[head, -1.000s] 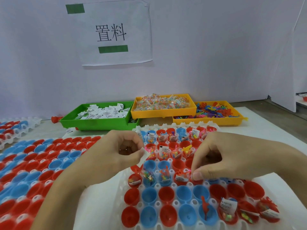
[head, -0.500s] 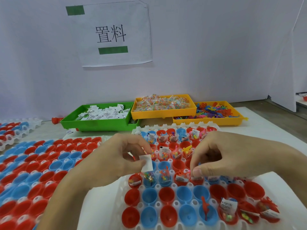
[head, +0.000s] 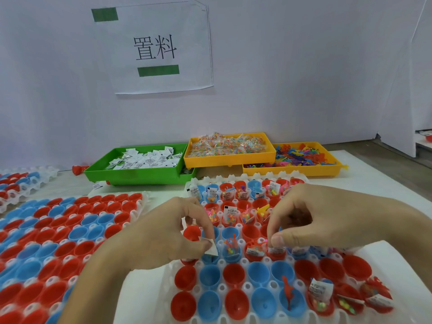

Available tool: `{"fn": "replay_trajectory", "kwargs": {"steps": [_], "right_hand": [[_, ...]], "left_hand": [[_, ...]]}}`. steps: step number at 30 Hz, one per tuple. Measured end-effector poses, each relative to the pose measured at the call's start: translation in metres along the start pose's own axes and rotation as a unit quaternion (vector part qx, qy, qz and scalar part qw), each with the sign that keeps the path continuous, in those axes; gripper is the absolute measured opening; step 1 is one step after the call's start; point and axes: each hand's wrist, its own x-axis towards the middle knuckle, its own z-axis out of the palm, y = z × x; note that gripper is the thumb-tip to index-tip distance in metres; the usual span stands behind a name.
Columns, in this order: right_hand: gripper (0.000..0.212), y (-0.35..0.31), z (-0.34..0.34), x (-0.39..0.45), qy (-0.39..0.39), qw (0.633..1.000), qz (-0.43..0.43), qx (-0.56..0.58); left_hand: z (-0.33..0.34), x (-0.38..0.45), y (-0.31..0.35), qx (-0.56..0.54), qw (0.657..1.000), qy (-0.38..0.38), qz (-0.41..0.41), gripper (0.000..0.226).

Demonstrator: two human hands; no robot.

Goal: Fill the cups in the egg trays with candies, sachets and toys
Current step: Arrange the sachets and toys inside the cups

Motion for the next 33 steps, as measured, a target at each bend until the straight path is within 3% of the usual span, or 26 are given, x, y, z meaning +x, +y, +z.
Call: {"fn": "replay_trajectory", "kwargs": {"steps": [13, 25, 33], "right_hand": [[0.036, 0.008, -0.006, 0.007, -0.032, 0.989, -0.021, -0.144], [0.043, 0.000, -0.006, 0.000, -0.012, 0.999, -0.030, -0.029], [0.042, 0.004, -0.007, 0.002, -0.009, 0.998, -0.033, -0.051]], "left_hand": [[0.007, 0.003, 0.002, 0.081, 0.997, -0.008, -0.018, 0.014], [0.005, 0.003, 0.005, 0.025, 1.000, 0.006, 0.004, 0.010], [0.004, 0.004, -0.001, 0.021, 1.000, -0.007, -0.005, 0.015]]}}
